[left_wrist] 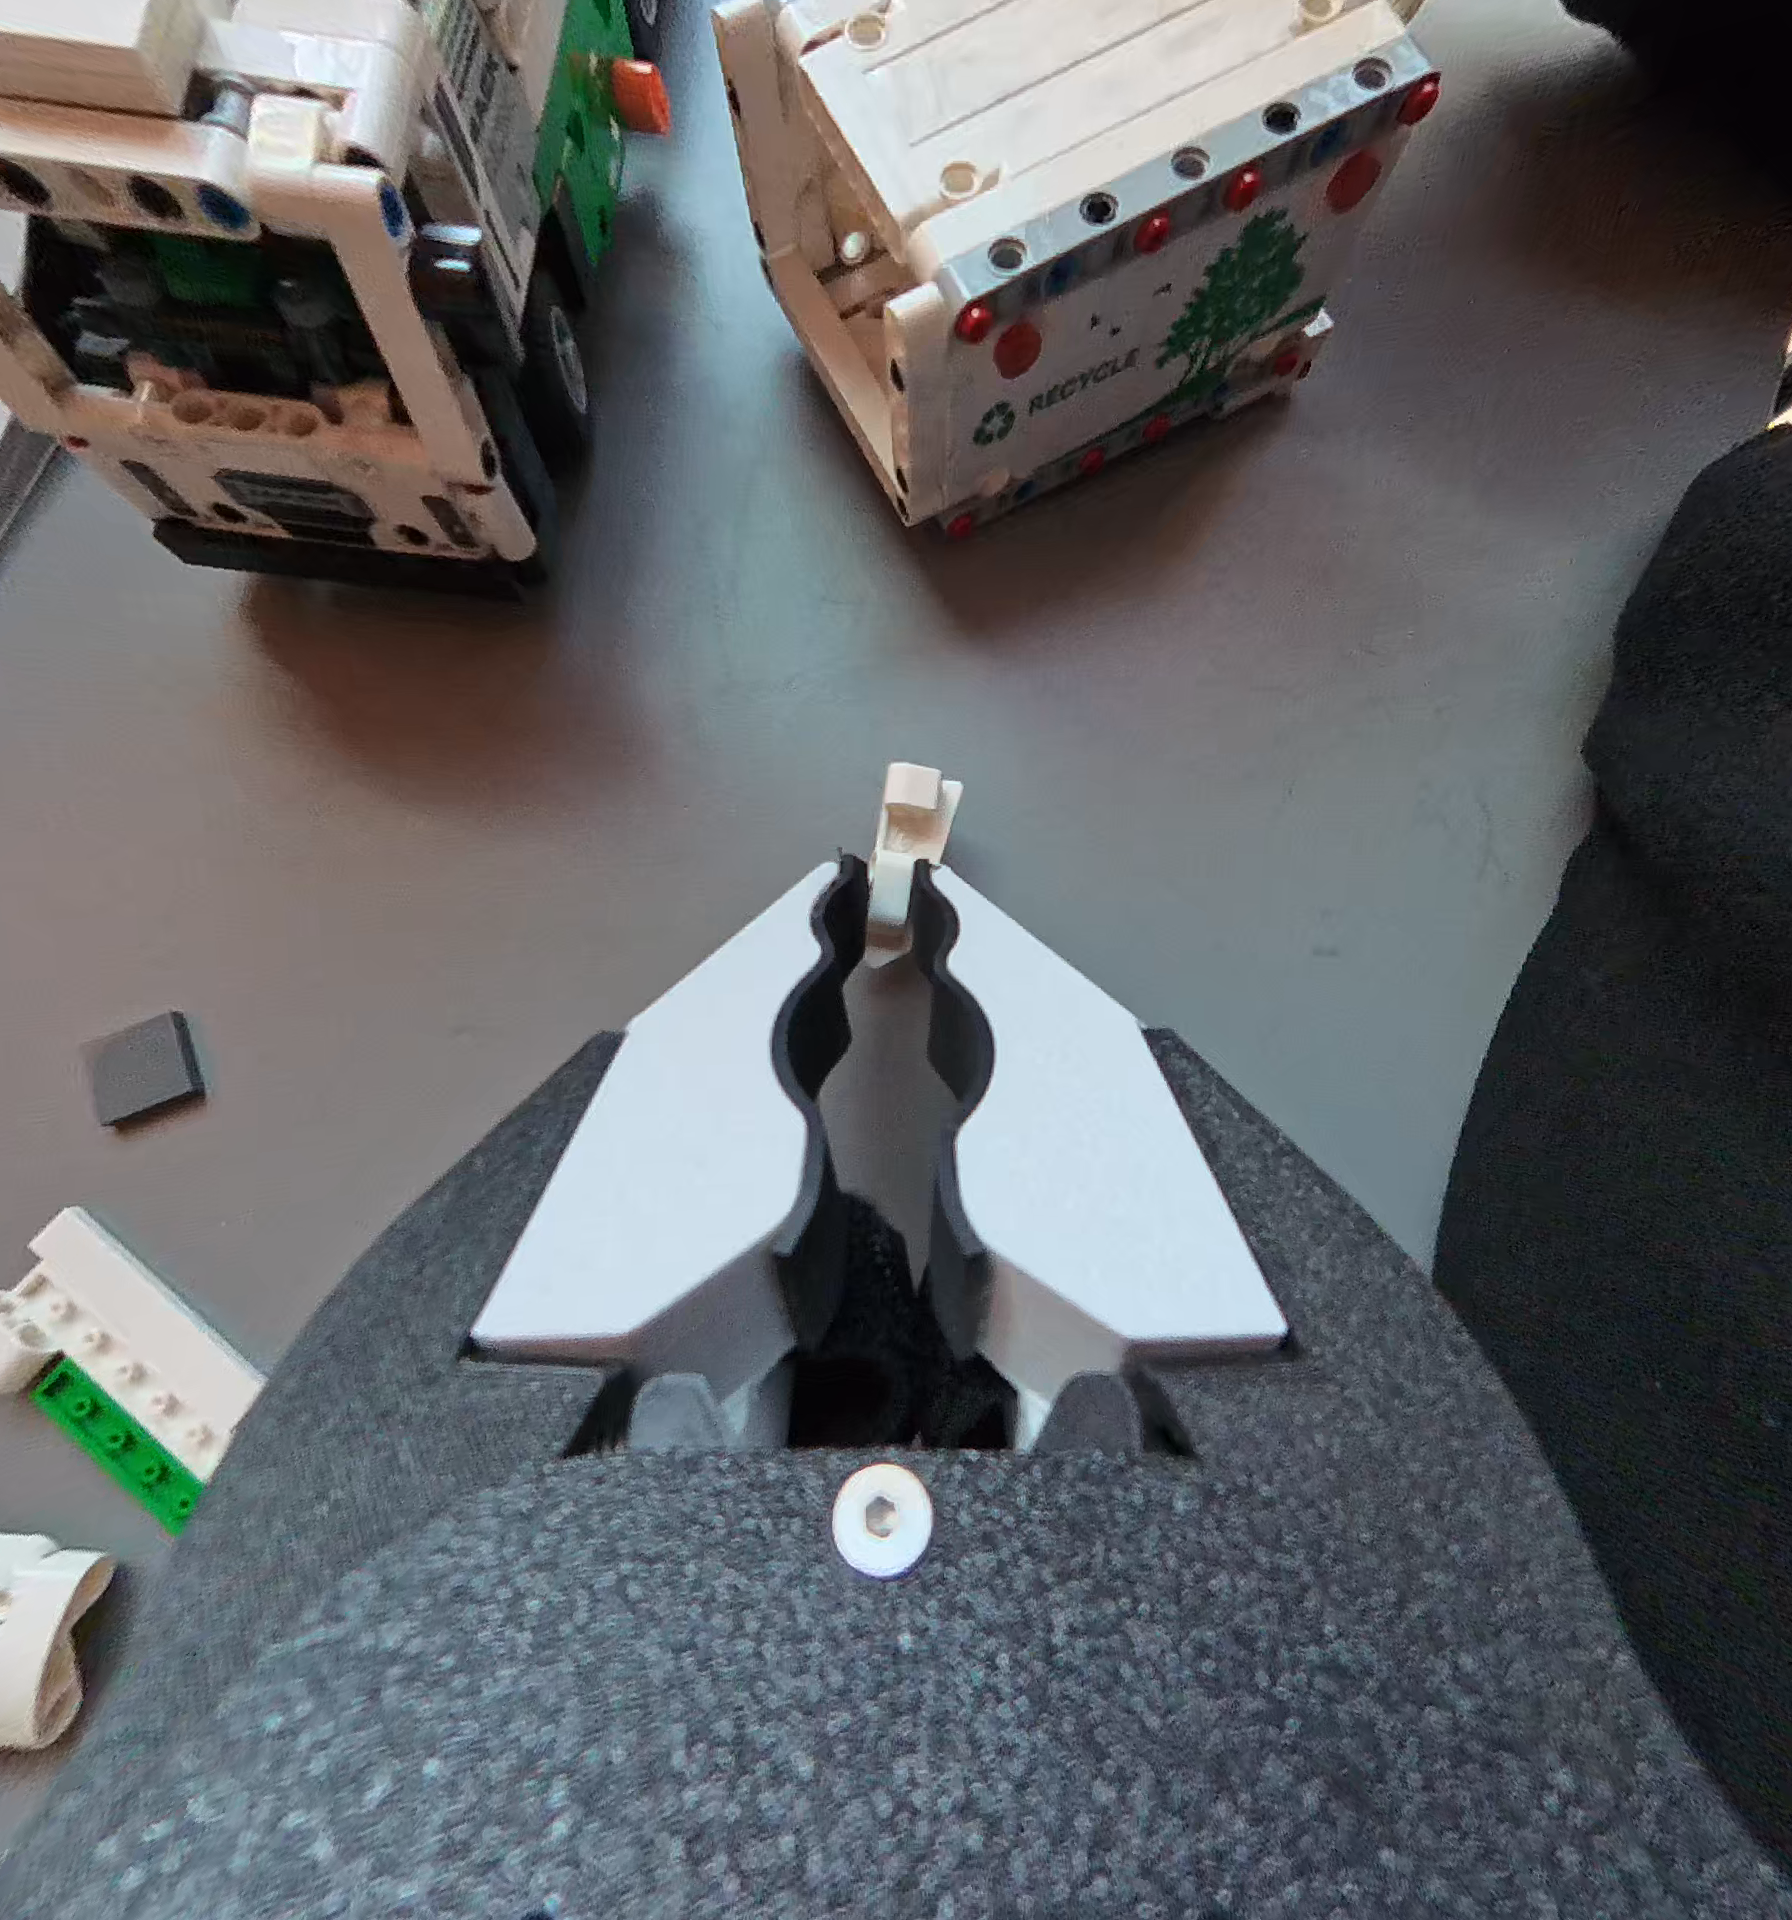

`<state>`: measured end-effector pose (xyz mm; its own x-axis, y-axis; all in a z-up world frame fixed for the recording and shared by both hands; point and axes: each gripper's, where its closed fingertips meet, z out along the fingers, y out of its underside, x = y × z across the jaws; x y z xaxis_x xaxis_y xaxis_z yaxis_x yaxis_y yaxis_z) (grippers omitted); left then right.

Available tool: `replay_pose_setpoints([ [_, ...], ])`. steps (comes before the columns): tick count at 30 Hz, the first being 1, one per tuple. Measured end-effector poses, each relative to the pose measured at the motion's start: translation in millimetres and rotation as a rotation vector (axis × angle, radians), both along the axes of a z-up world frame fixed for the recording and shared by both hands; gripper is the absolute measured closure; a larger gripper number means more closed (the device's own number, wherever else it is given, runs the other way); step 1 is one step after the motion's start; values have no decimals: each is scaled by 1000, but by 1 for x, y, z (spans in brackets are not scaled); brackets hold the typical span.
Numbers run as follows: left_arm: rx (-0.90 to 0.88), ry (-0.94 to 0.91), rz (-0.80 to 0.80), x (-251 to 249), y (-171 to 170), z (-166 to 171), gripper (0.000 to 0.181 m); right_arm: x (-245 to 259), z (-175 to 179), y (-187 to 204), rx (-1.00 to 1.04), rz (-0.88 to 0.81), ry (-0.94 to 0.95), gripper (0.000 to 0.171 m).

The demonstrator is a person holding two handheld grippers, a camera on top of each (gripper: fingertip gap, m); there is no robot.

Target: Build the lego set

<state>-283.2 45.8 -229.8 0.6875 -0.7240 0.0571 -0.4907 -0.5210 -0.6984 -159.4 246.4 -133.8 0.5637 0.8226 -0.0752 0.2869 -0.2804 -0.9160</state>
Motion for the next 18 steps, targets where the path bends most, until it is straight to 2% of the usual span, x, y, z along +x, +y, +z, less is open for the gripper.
replay_pose_setpoints([
  [8, 1, 25, 26, 4, -1, -5, 174, -2, -1, 1, -6, 11, 3, 161],
  [10, 36, -34, 100, -7, 2, 7, 155, -3, -2, 1, -9, 16, 0, 161],
  [12, 82, -125, 243, -39, 6, 27, 154, -5, -3, 2, -10, 21, -3, 161],
  [15, 99, -77, 647, -139, 9, 33, 169, -6, -3, 2, -8, 24, -5, 161],
  [18, 55, -34, 898, -197, -4, 24, 158, -8, -5, 2, -12, 26, -2, 161],
])
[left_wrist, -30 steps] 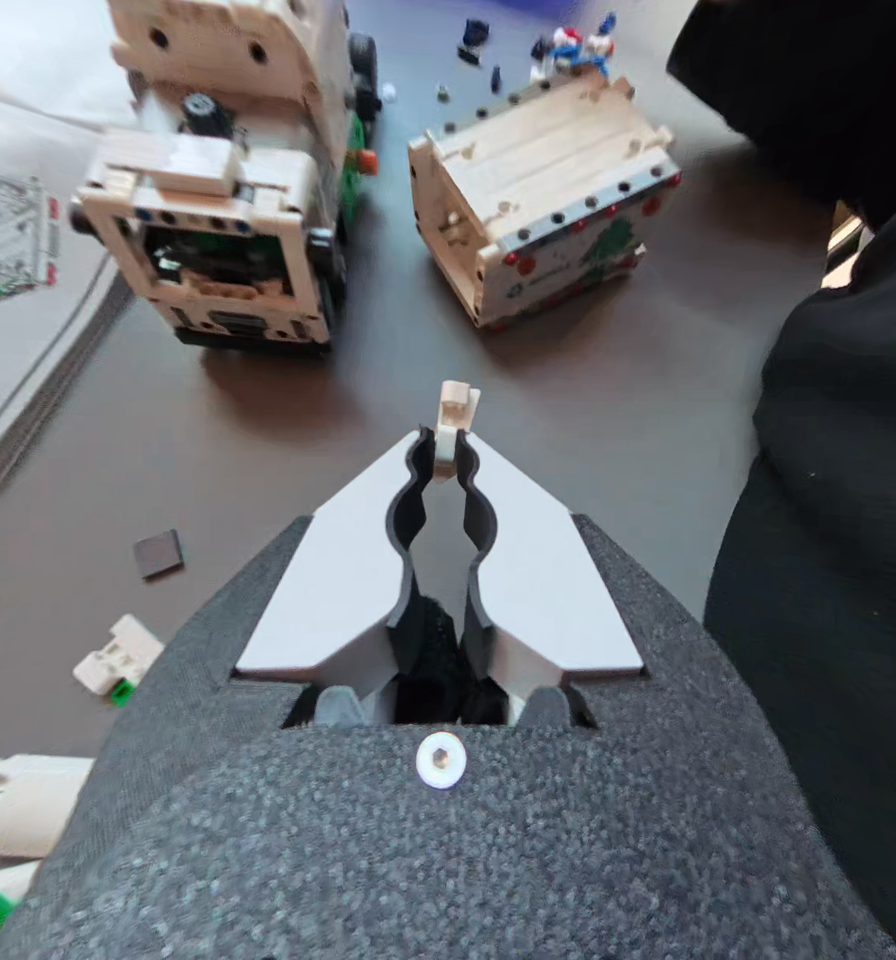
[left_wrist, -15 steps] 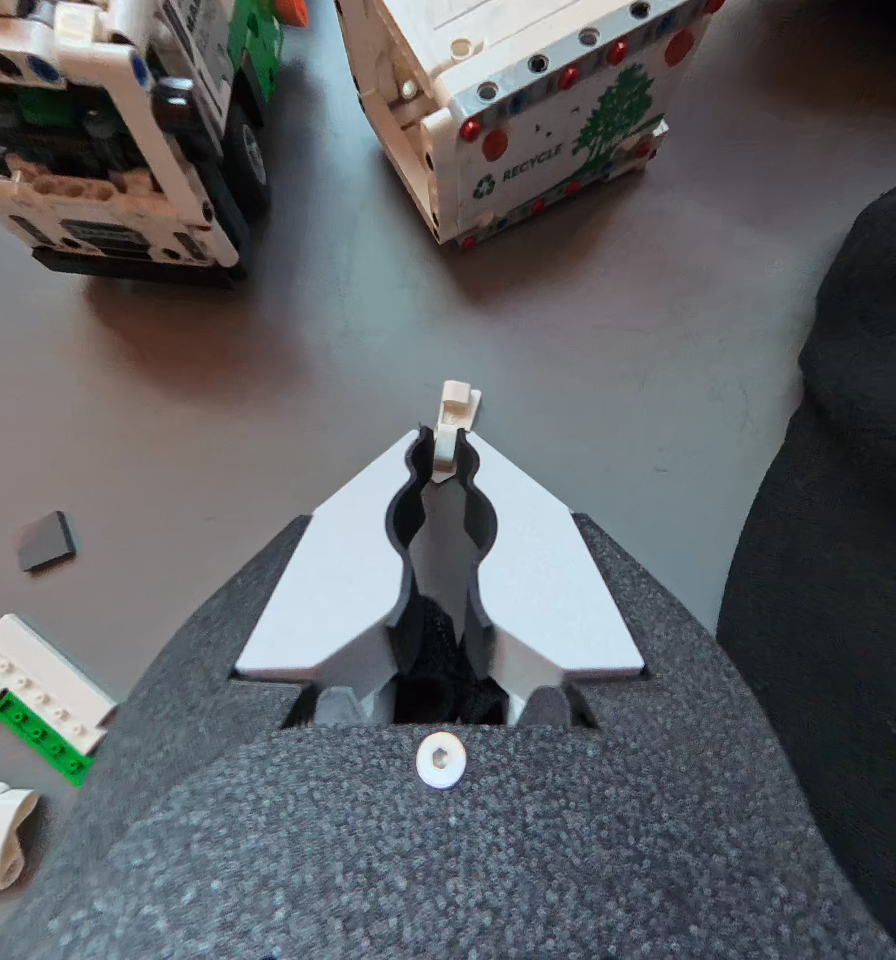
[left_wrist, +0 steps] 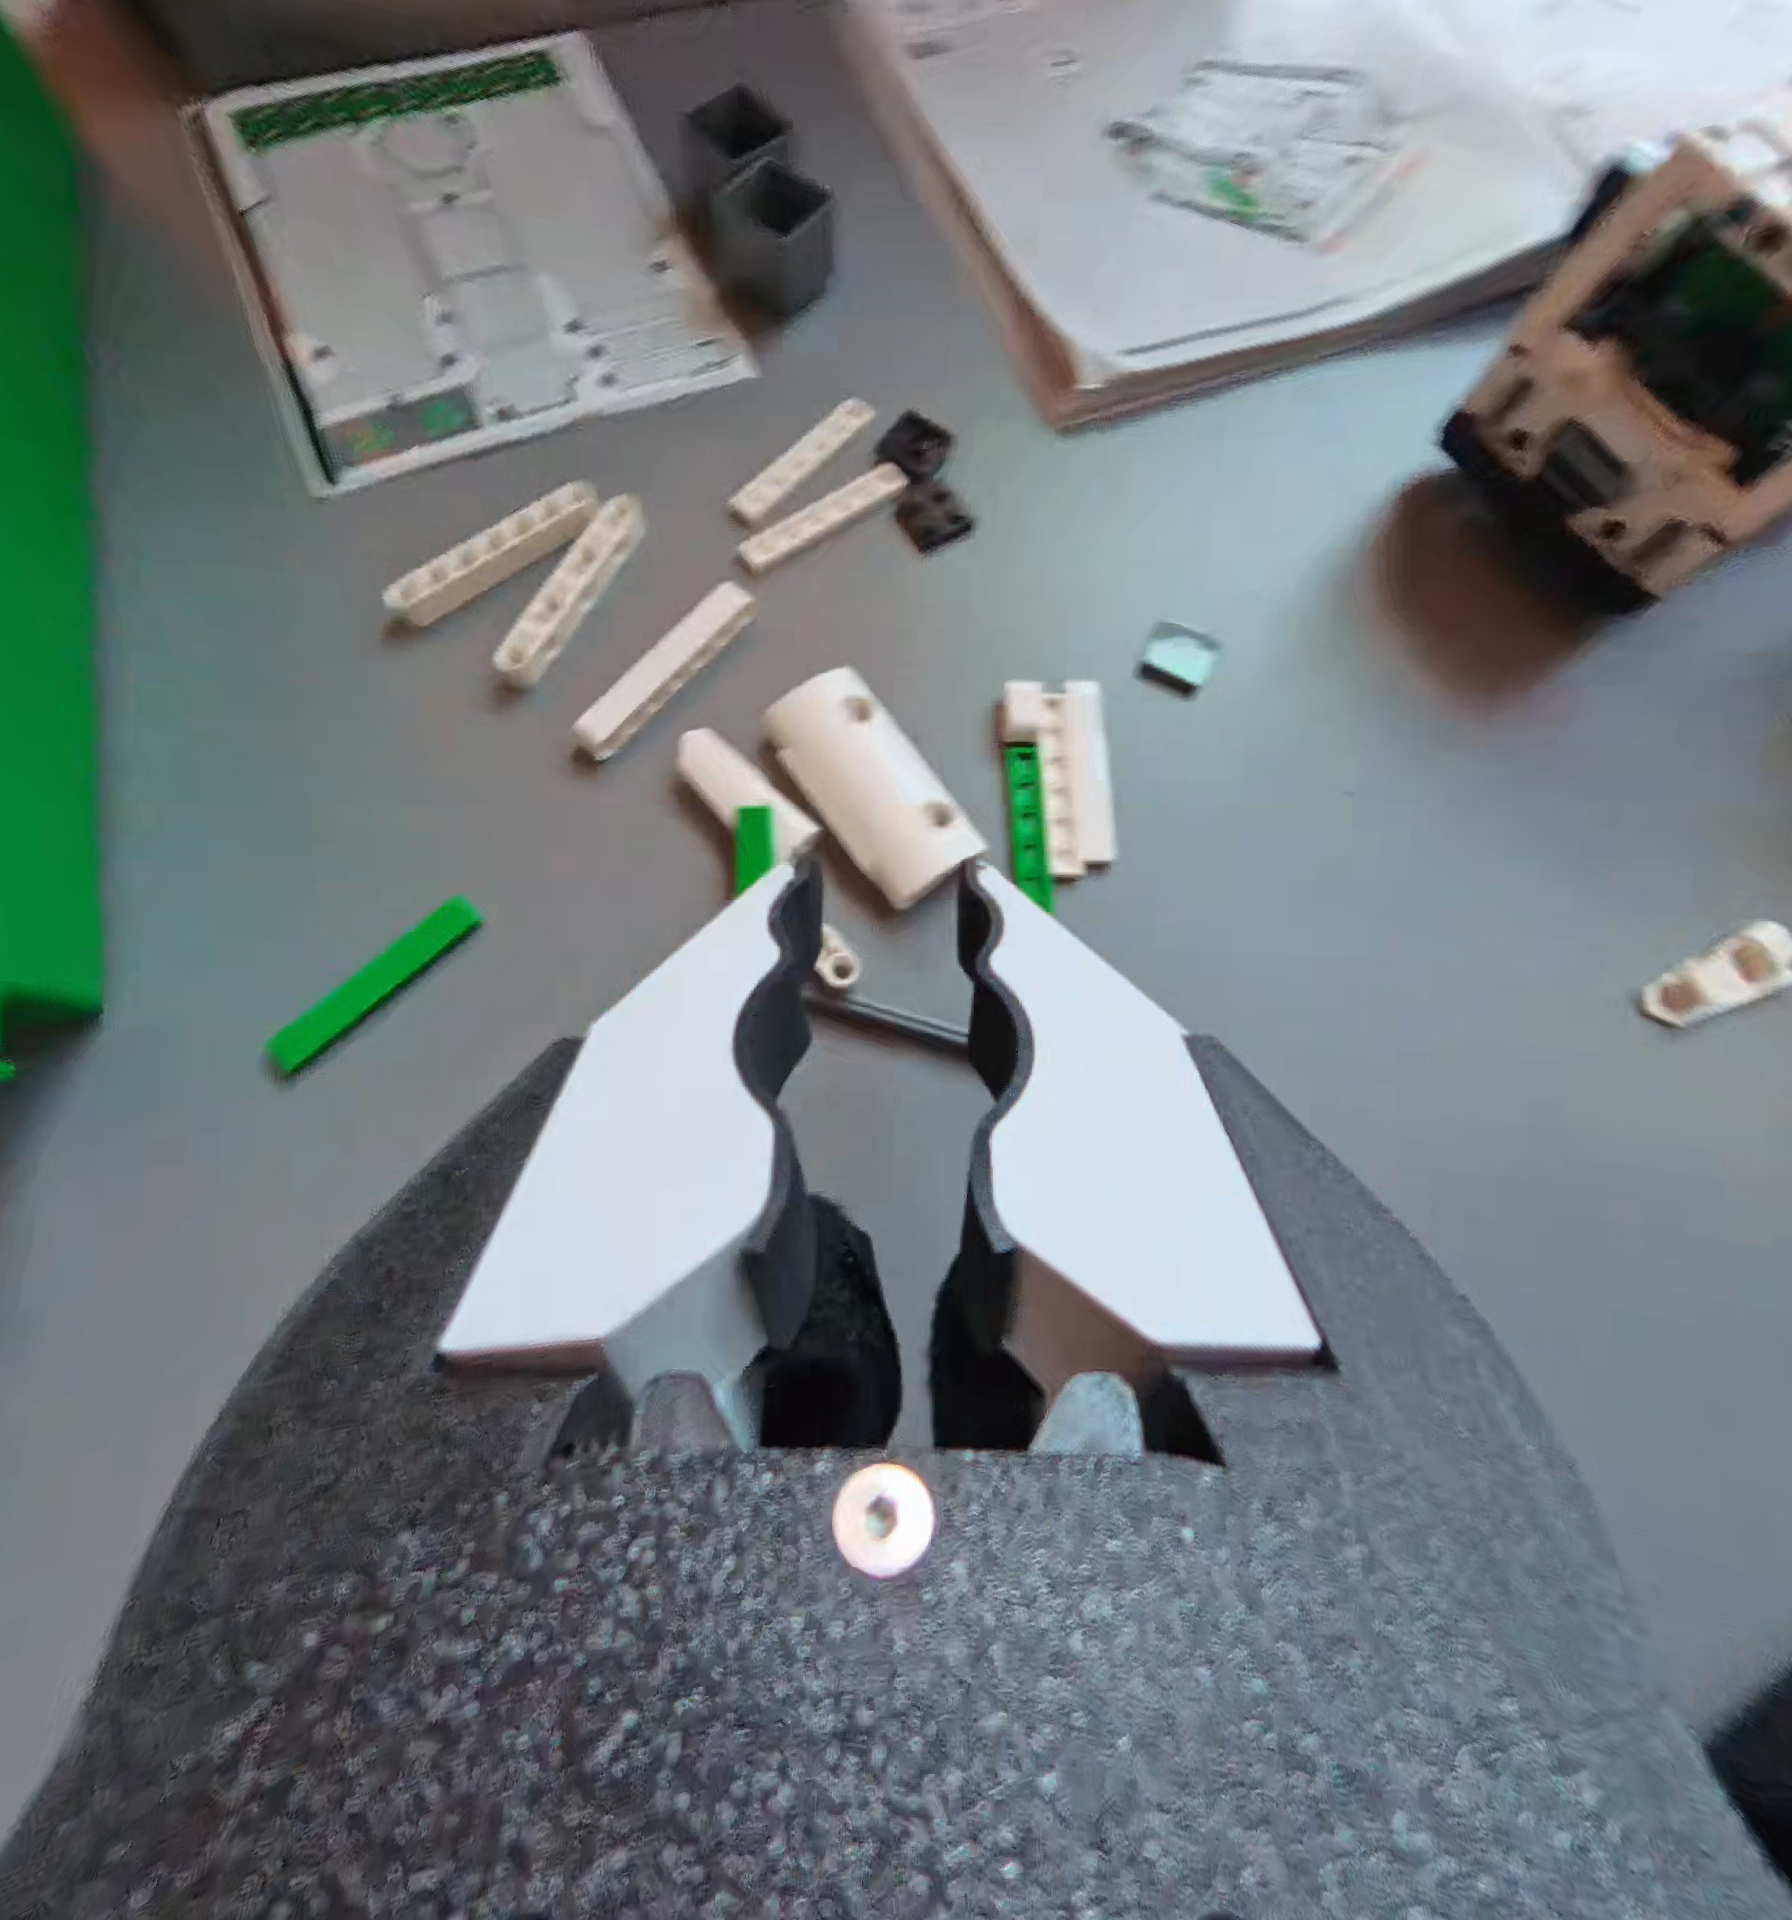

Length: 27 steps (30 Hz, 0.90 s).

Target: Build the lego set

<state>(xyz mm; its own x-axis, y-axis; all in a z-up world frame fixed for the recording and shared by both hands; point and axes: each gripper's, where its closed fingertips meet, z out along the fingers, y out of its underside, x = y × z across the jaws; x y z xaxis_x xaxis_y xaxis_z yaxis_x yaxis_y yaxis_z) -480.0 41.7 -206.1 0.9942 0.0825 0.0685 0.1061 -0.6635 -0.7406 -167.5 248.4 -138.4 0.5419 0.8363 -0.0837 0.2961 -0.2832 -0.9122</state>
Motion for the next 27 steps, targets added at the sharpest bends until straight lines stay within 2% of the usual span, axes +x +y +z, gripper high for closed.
replay_pose_setpoints([
  [3, -73, 39, 83, -13, -7, -16, 159, -2, -2, 0, -7, 5, -2, 161],
  [6, -128, 98, 80, -12, -10, -25, 162, -2, 0, 0, 3, 0, -9, 161],
  [9, -119, 62, 66, -6, -9, -28, 166, 1, 0, 1, 3, -5, -10, 161],
  [10, -121, 61, 61, -5, -9, -29, 174, 1, 0, 2, 0, -6, -7, 161],
  [17, -63, 103, 4, 1, -1, -11, 176, -1, -1, 2, -2, -3, -9, 161],
  [19, 4, 46, -111, 26, 7, 3, 176, -1, -2, 2, 1, -5, -12, 161],
  [22, 28, -61, -365, 87, 8, 12, 177, 0, -2, 1, -4, -5, -7, 161],
  [27, -64, -101, -790, 183, -26, -6, 176, 5, 0, 1, 3, -18, -4, 161],
])
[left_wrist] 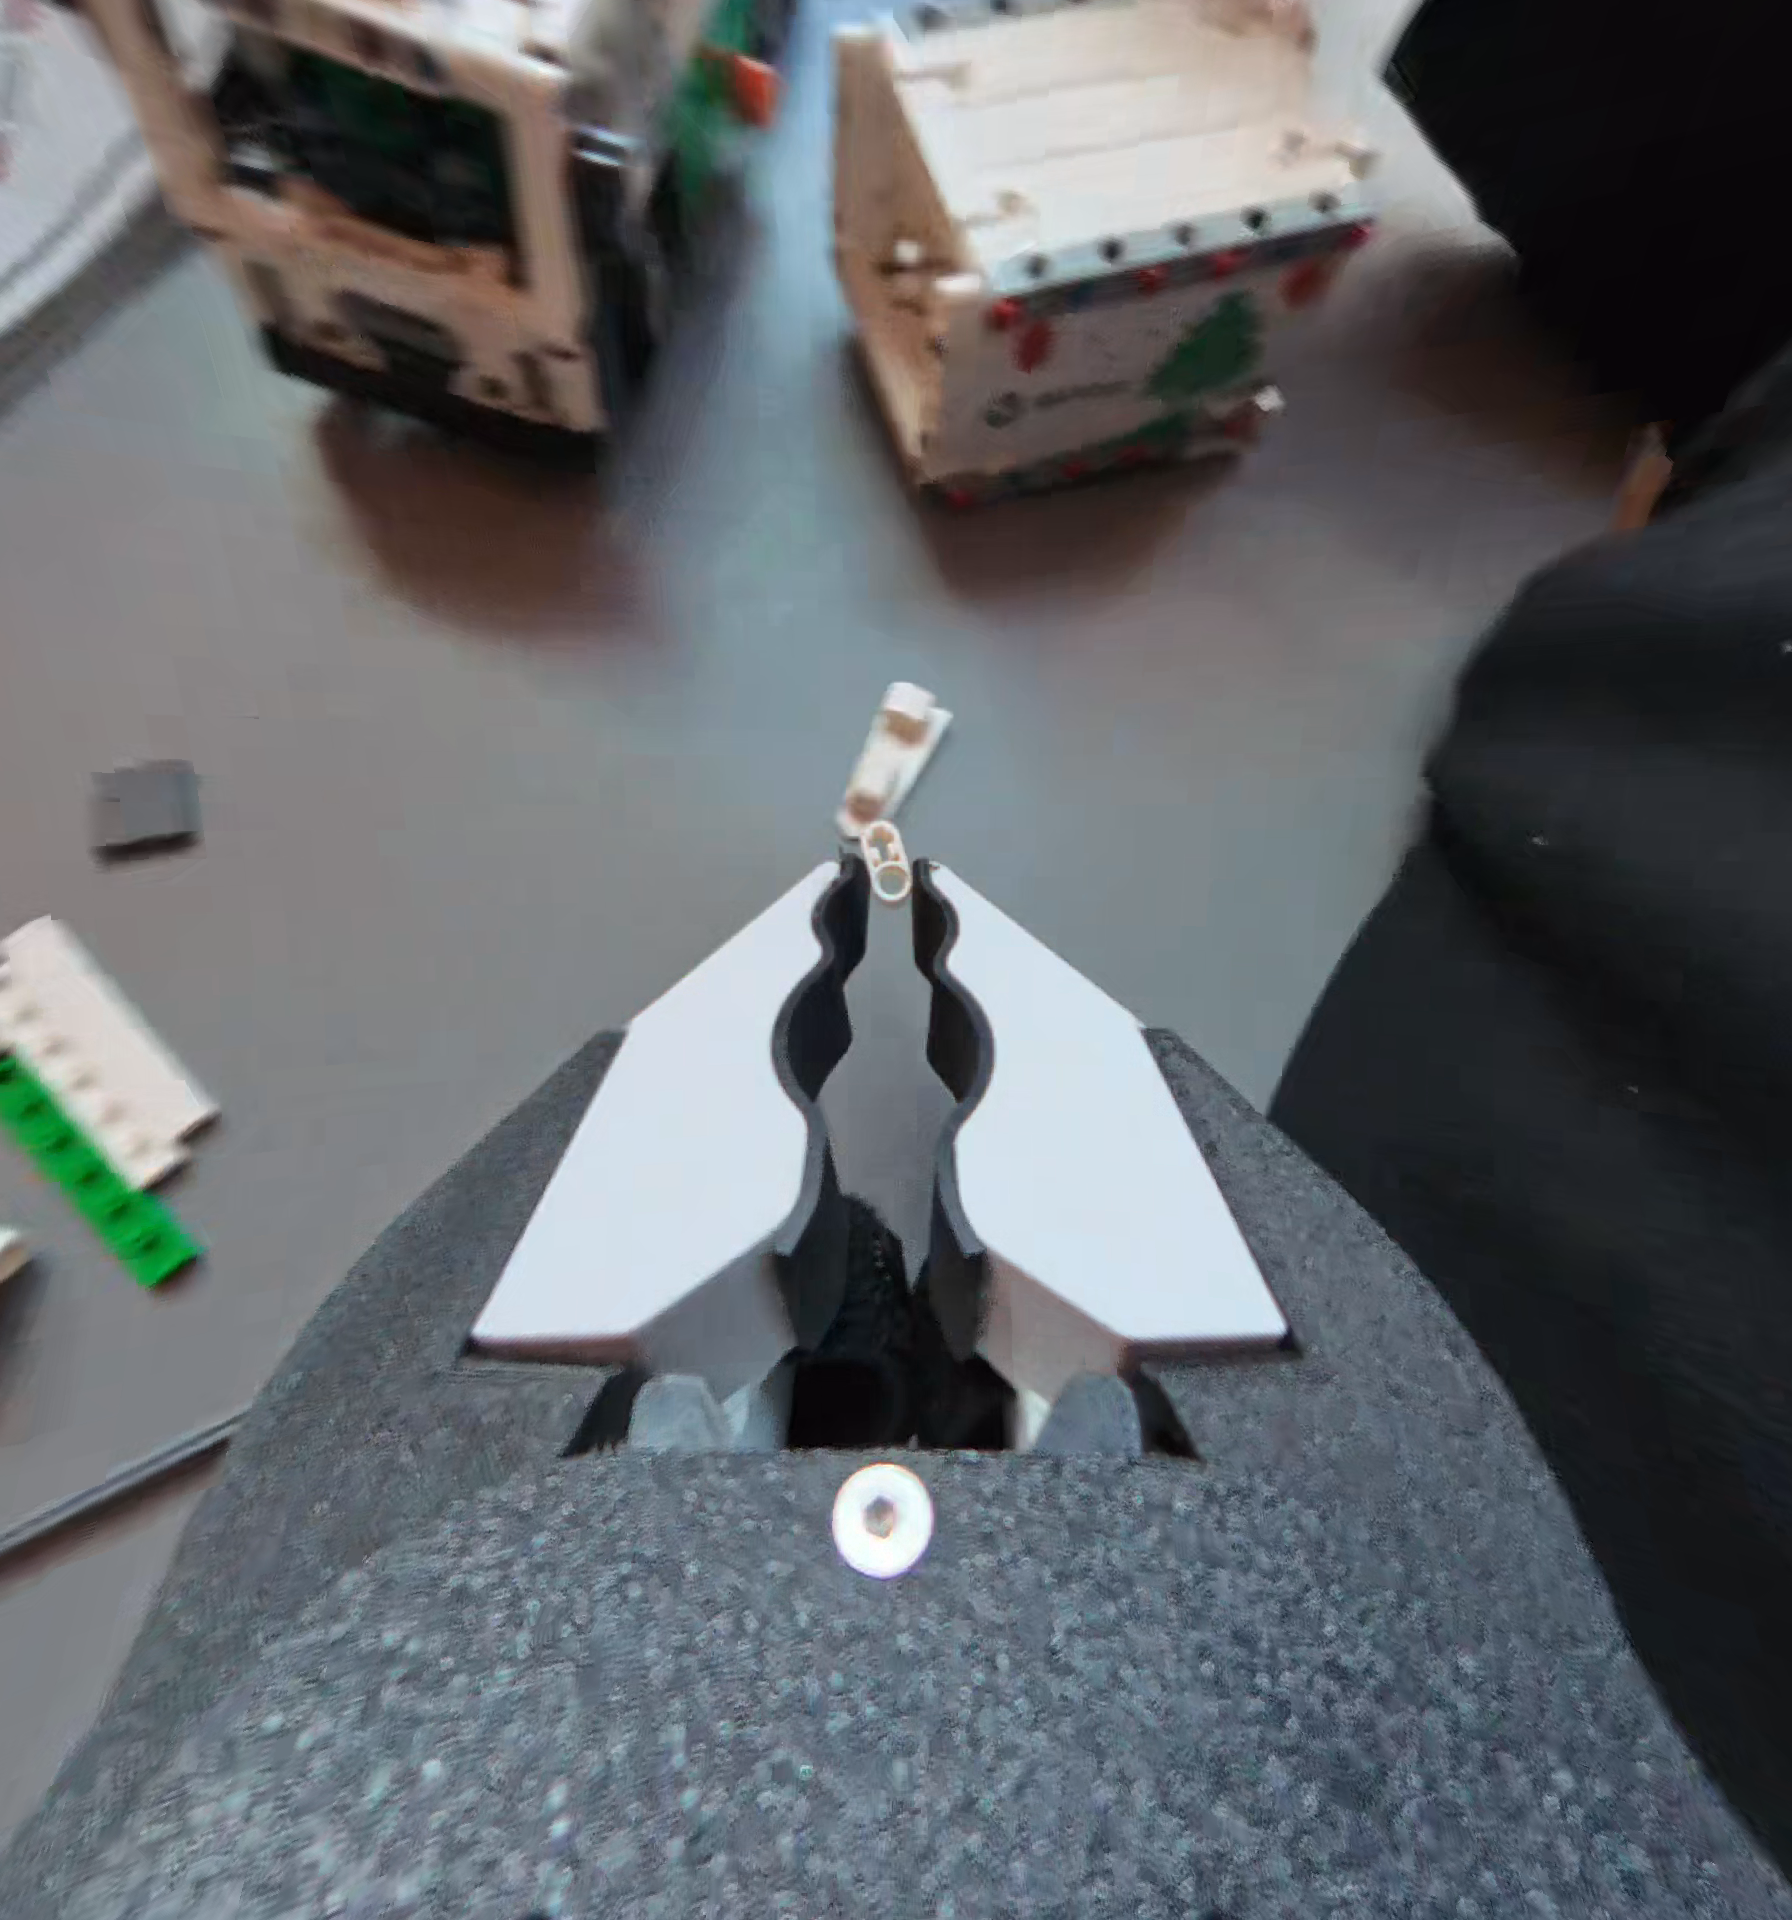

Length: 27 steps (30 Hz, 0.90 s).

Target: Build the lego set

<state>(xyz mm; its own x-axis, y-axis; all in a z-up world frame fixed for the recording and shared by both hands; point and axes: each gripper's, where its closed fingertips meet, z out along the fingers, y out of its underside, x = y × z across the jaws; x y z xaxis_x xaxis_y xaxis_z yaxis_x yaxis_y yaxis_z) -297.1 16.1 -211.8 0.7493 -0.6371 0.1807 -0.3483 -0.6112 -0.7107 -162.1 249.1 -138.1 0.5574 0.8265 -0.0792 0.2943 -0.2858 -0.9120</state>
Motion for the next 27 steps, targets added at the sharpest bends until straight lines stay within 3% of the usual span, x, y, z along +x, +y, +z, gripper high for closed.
replay_pose_setpoints([
  [2, -10, 36, -78, 16, -8, -7, 175, 2, 0, -1, -4, -3, 6, 161],
  [7, -33, 60, -98, 24, -5, -11, 175, 13, 4, -4, 1, -36, 3, 161],
  [12, 5, 204, -152, 21, -6, -24, 175, 55, 7, -1, -32, -151, -1, 158],
  [18, 51, 237, -183, 28, -6, -25, 175, 115, -25, -5, -63, -286, -162, 153],
  [24, 49, 199, -145, 26, -2, -23, 161, 120, -52, -52, -157, -112, -231, 152],
  [27, 84, 113, -137, 29, 3, -6, 160, 123, -72, -77, -216, -28, -305, 150],
])
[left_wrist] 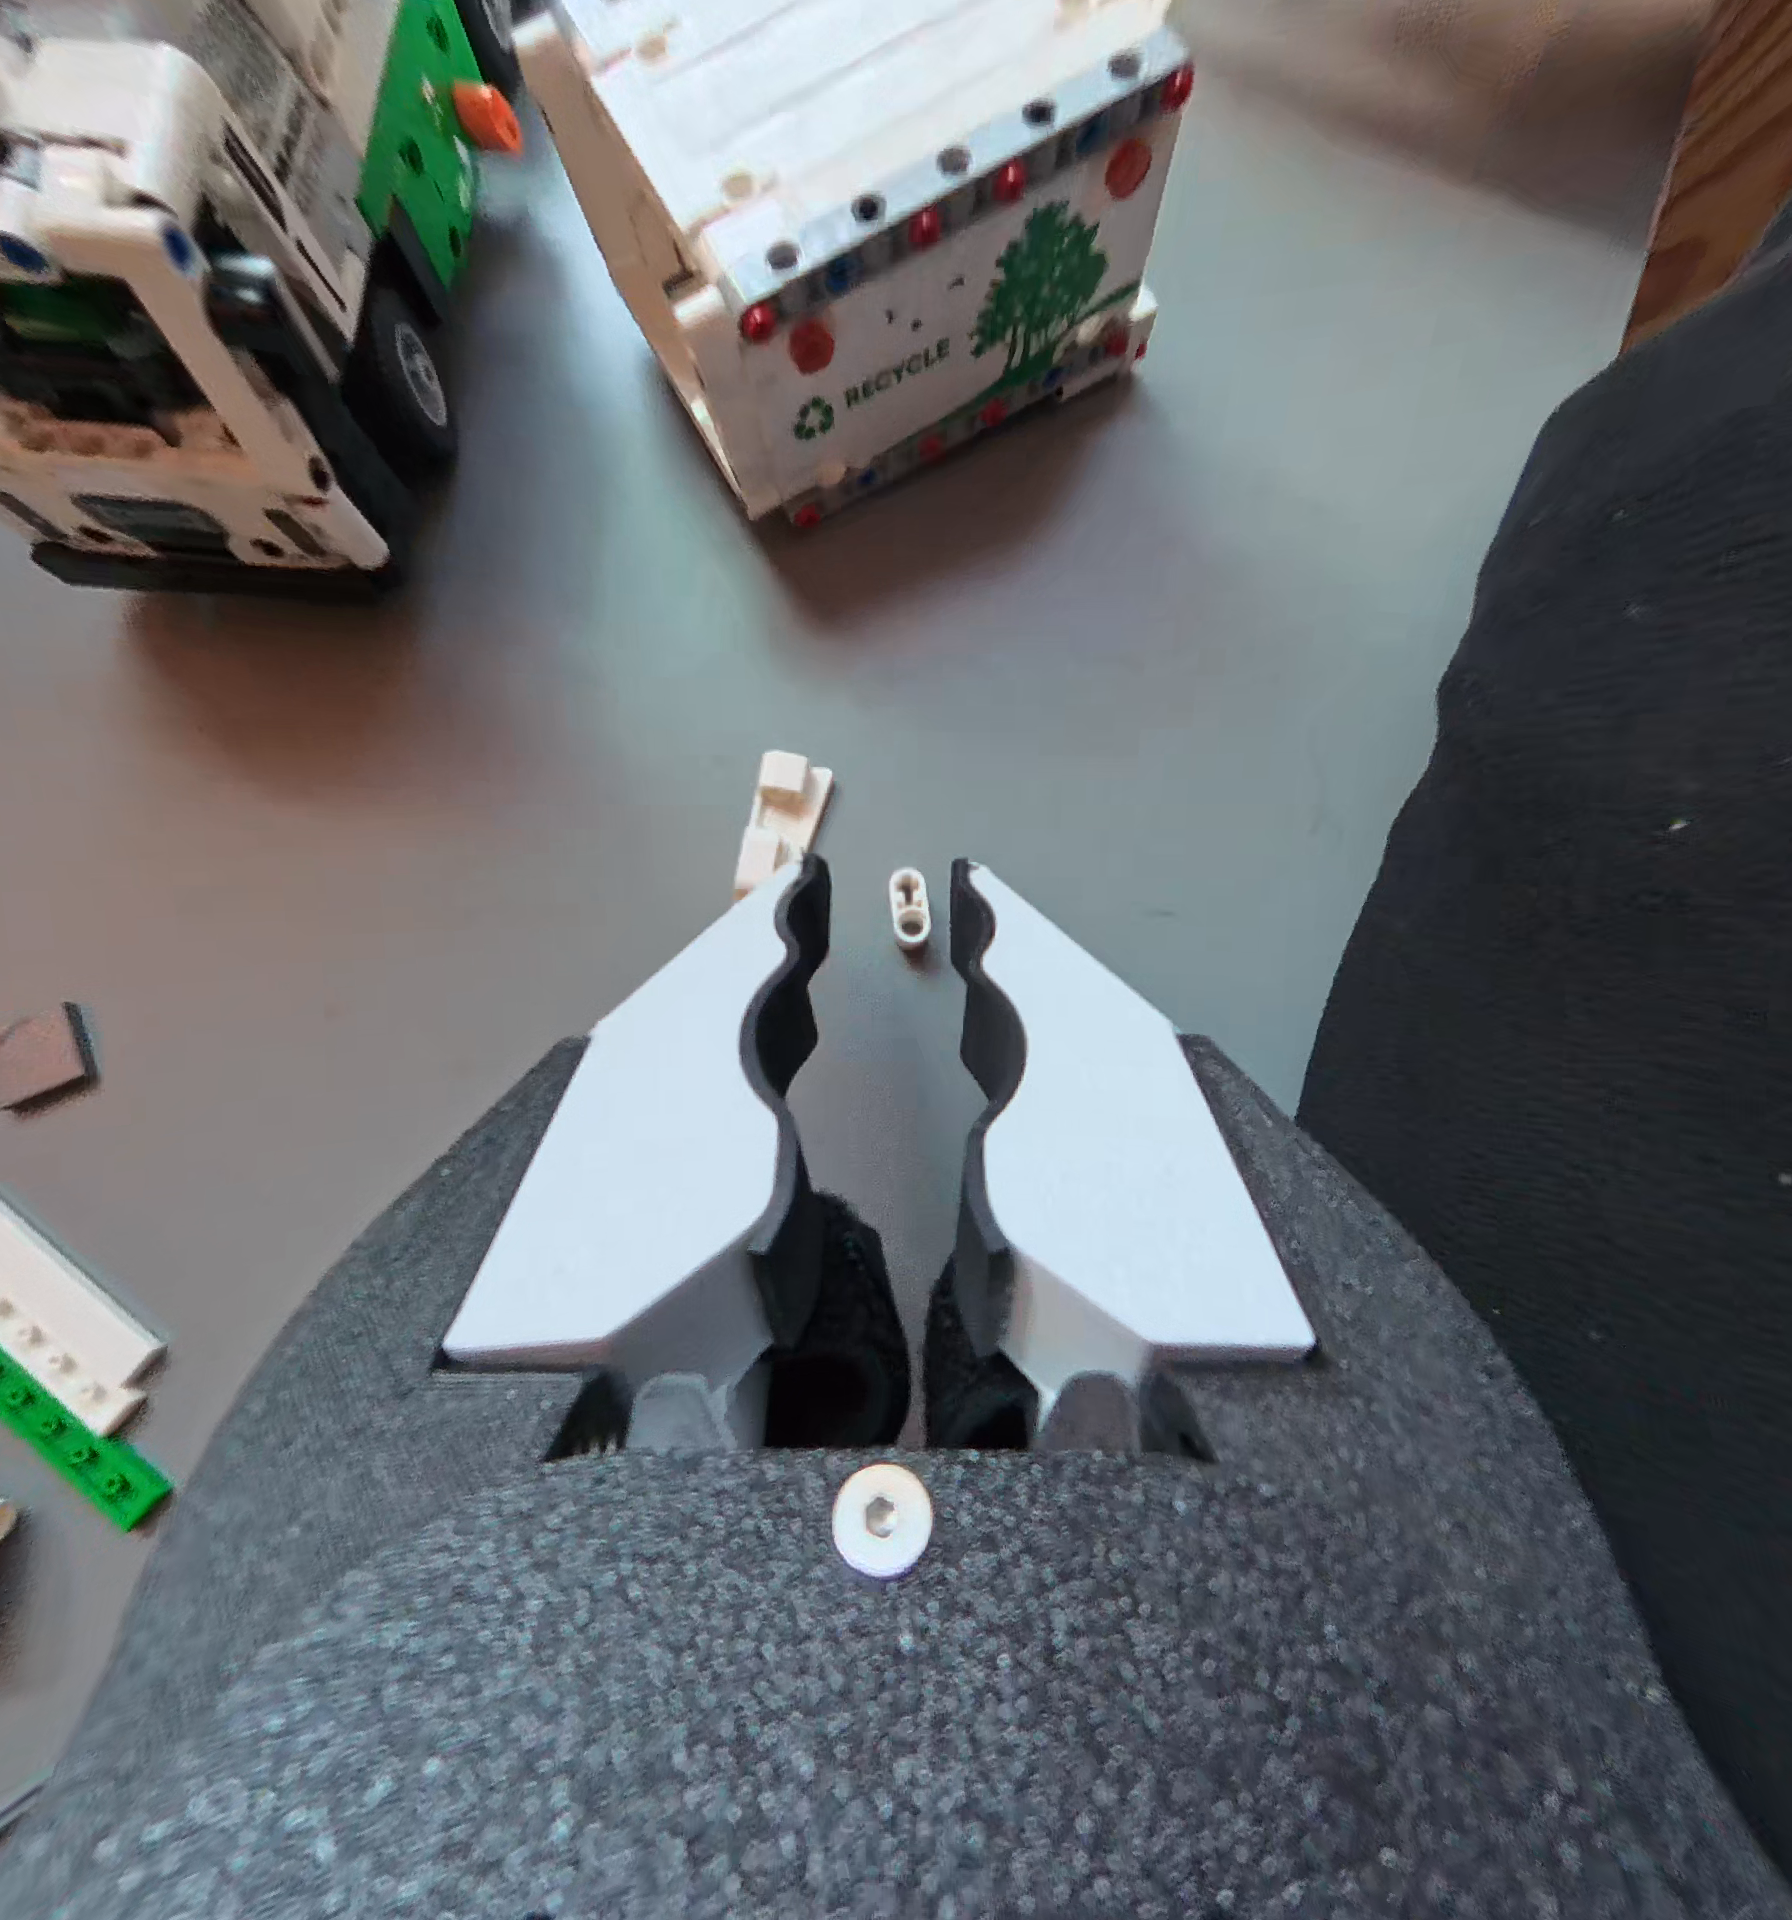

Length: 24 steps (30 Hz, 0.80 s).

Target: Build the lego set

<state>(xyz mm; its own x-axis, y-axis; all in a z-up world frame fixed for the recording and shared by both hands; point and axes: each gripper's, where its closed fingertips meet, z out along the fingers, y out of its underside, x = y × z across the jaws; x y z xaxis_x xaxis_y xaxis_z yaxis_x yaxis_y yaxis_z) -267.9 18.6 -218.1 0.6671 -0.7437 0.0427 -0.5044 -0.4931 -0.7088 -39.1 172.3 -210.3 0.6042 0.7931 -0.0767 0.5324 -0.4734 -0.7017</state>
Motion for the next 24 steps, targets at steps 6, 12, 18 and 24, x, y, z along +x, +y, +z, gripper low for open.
replay_pose_setpoints([
  [6, 68, -234, 52, -4, 17, 46, 161, -11, -21, -31, -45, 42, -30, 148],
  [12, 73, -226, 58, -7, 21, 45, 162, -12, -18, -29, 46, -3, -39, 150],
  [18, 65, -167, 33, -3, 19, 34, 161, -5, -12, 1, 101, -120, -24, 155],
  [24, 60, -180, 57, -7, 20, 34, 162, -16, -18, 11, 101, -101, -19, 154],
])
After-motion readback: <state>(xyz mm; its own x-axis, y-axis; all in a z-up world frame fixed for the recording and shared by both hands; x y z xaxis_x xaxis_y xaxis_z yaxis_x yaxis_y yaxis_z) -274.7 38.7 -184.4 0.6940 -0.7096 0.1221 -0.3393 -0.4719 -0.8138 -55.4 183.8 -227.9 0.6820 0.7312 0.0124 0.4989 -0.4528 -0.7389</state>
